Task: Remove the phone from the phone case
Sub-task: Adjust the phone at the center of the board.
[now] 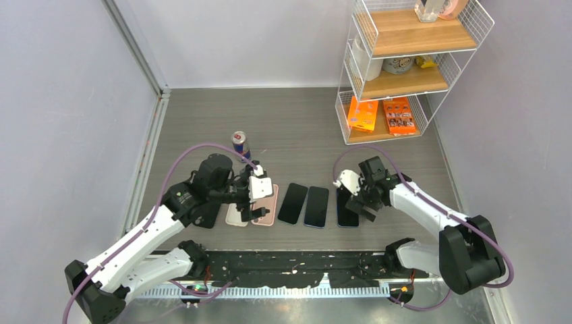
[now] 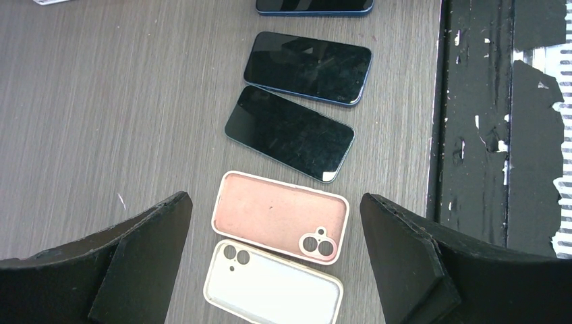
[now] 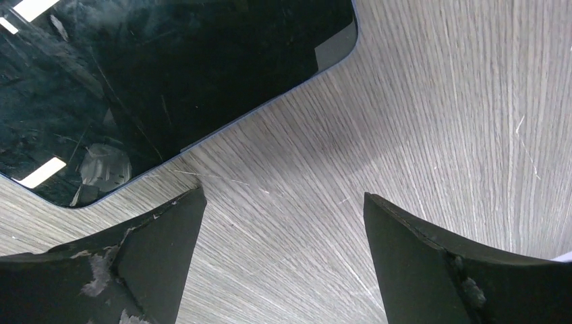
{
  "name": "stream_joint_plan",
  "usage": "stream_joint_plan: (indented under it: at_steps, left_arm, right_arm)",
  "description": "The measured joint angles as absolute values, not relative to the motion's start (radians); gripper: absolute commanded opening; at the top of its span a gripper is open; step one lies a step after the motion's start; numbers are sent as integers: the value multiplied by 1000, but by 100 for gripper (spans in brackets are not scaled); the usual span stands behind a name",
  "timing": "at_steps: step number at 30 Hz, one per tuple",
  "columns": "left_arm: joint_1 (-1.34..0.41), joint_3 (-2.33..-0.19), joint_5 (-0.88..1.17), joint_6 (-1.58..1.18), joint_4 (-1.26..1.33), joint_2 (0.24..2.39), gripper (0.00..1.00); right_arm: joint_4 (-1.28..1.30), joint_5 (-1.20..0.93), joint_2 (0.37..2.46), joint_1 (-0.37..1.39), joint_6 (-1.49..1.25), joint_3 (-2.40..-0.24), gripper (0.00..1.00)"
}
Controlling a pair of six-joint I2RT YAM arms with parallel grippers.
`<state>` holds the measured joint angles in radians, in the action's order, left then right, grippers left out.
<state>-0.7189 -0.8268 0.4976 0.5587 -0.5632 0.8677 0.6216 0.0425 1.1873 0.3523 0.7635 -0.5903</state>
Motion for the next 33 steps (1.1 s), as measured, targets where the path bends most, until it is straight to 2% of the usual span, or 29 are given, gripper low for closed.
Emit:
stream_joint_plan:
  at_steps: [33]
  left_arm:
    - [-719, -804, 479, 562, -558, 849, 99]
  right_arm:
    - [541, 6, 1288, 474, 750, -641, 94]
